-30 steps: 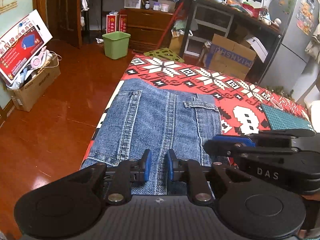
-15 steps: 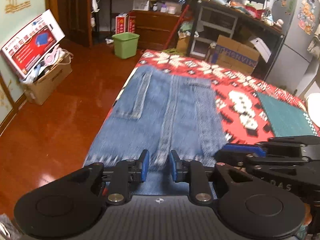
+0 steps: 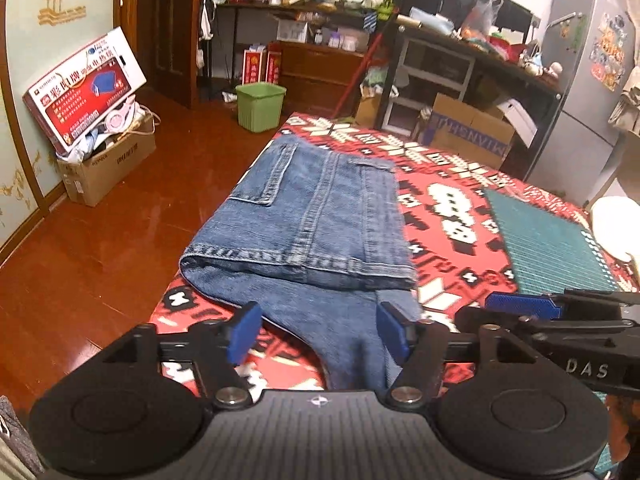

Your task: Fold clothes

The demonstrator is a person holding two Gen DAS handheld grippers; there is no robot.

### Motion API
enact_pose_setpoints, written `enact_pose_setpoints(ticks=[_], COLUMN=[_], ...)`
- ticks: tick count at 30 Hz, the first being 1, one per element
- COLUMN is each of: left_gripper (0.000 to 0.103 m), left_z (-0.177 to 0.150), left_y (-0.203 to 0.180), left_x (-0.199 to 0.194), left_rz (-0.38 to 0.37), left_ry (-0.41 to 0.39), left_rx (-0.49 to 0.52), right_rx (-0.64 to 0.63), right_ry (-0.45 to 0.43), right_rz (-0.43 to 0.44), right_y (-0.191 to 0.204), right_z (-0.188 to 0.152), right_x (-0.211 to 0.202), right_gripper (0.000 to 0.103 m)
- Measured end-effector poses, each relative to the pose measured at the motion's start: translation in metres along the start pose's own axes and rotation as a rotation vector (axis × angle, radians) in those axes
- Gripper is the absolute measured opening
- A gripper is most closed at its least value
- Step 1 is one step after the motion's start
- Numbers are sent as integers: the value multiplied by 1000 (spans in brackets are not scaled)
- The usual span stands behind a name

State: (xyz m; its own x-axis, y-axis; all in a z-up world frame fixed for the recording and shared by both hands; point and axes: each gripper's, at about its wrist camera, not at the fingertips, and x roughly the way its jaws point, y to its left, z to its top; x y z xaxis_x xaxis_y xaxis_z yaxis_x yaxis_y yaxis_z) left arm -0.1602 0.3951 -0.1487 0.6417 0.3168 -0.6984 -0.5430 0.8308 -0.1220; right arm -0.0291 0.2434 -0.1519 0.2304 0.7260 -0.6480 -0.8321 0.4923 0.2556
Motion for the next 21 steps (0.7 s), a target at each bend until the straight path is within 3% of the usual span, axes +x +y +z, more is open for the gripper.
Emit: enact_pose_setpoints(ticks=[2,7,15,21], left_gripper=[75,77,80,83], left_z=[-4,-15,-10,3], left_y=[-5,-16,-28,-34], left_x=[-9,-31,-59,-85], left_rz=[8,26,61,162], left_ry=[-9,-30,-45,-13], left_rx=[0,0,-13,-49], right_rx=[16,36,66,53], right_ry=[-6,-23,10,14], right_rz=[-17,-67,-99,-99], right_y=[1,1,8,26], right_z=[-4,-10,-1,19], right_x=[-9,-33,-66,-90], right_gripper=[73,102,102,102])
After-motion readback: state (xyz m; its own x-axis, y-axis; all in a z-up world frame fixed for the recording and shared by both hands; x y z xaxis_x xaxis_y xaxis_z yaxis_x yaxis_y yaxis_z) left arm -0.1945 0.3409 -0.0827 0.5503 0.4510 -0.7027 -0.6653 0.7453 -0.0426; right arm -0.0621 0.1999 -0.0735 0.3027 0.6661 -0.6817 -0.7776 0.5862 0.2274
